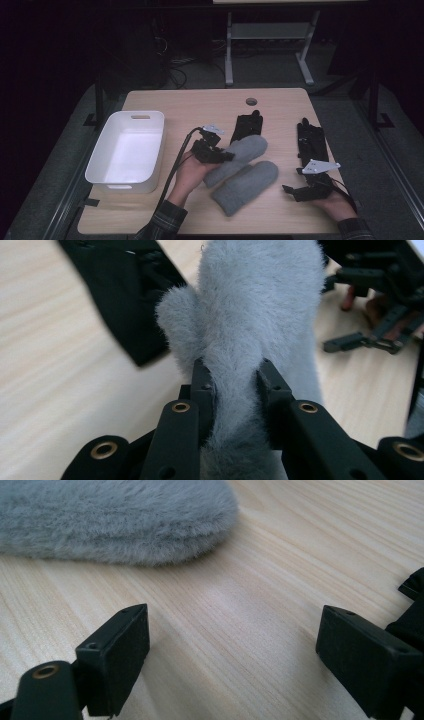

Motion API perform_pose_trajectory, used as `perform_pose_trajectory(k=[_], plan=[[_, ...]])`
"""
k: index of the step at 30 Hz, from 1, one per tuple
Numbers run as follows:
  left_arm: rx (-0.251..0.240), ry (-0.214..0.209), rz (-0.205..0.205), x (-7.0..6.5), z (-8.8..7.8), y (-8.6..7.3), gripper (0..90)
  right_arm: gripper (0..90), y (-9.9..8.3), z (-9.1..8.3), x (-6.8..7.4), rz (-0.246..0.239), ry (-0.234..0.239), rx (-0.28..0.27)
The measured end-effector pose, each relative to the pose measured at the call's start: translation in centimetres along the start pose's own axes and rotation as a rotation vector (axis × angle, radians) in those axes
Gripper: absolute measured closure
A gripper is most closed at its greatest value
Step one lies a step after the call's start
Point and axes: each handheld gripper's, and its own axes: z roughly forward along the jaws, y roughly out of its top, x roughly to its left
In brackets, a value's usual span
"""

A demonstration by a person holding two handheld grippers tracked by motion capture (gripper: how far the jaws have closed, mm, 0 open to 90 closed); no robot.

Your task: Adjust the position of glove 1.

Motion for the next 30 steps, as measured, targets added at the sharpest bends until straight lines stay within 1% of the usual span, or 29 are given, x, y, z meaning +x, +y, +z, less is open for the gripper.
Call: perform_pose_trajectory(k=[3,5,8,10,13,15,16,17,20,21,22,24,25,26,27,28,29,30], plan=[[-0.004,-0.017,-0.007,-1.0,0.4,-0.3,74.0,13.7,0.0,0.0,0.0,0.0,0.0,0.0],[0.002,-0.02,-0.008,-1.6,0.7,-0.5,74.0,13.7,0.0,0.0,0.0,-0.001,0.0,0.0],[0.01,-0.04,-0.01,-2.4,1.3,-0.9,74.0,13.7,0.0,0.0,0.0,0.0,0.0,-0.001],[0.012,-0.035,-0.009,-2.9,1.6,-1.1,74.0,13.7,0.0,0.0,0.0,0.0,0.0,-0.001],[0.003,-0.012,-0.014,-3.4,2.1,-1.4,74.0,13.7,0.0,0.0,0.0,0.001,0.0,0.0],[0.014,-0.006,-0.007,-3.6,2.4,-1.5,73.9,13.7,0.0,0.0,0.0,0.001,0.0,0.0],[0.012,-0.006,-0.012,-3.7,2.7,-1.7,73.9,13.7,0.0,0.0,0.0,0.001,0.0,0.0],[0.027,-0.008,-0.003,-3.8,2.9,-1.8,73.8,13.7,0.0,0.0,0.0,0.001,0.0,0.0],[0.043,0.0,0.008,-4.0,3.7,-2.2,72.5,13.7,0.0,0.0,0.0,0.0,0.0,-0.001],[0.047,0.002,0.015,-4.1,3.8,-2.3,71.0,13.7,0.0,0.0,0.0,0.0,0.0,0.0],[0.055,0.008,0.037,-4.1,3.9,-2.3,69.5,13.7,0.0,0.0,0.0,0.0,0.0,-0.001],[0.052,0.013,0.052,-4.1,4.0,-2.3,64.2,13.7,0.0,0.0,0.0,0.001,0.0,-0.001],[0.05,0.009,0.054,-4.1,4.0,-2.3,60.6,13.7,0.0,0.0,0.0,0.0,-0.001,-0.001],[0.032,0.002,0.045,-4.1,3.9,-2.2,56.9,13.7,0.0,0.0,0.0,-0.002,-0.001,-0.001],[0.029,-0.001,0.048,-4.0,3.8,-2.2,52.5,13.7,0.0,0.0,0.0,-0.001,-0.001,-0.001],[0.036,-0.005,0.063,-3.9,3.6,-2.0,49.0,13.7,0.0,0.0,0.0,-0.001,-0.001,-0.001],[0.02,-0.01,0.059,-3.8,3.5,-1.9,45.0,13.7,0.0,0.0,0.0,0.0,-0.001,-0.001],[0.008,-0.018,0.066,-3.7,3.2,-1.8,42.4,13.7,0.0,0.0,0.0,-0.001,-0.001,-0.001]])
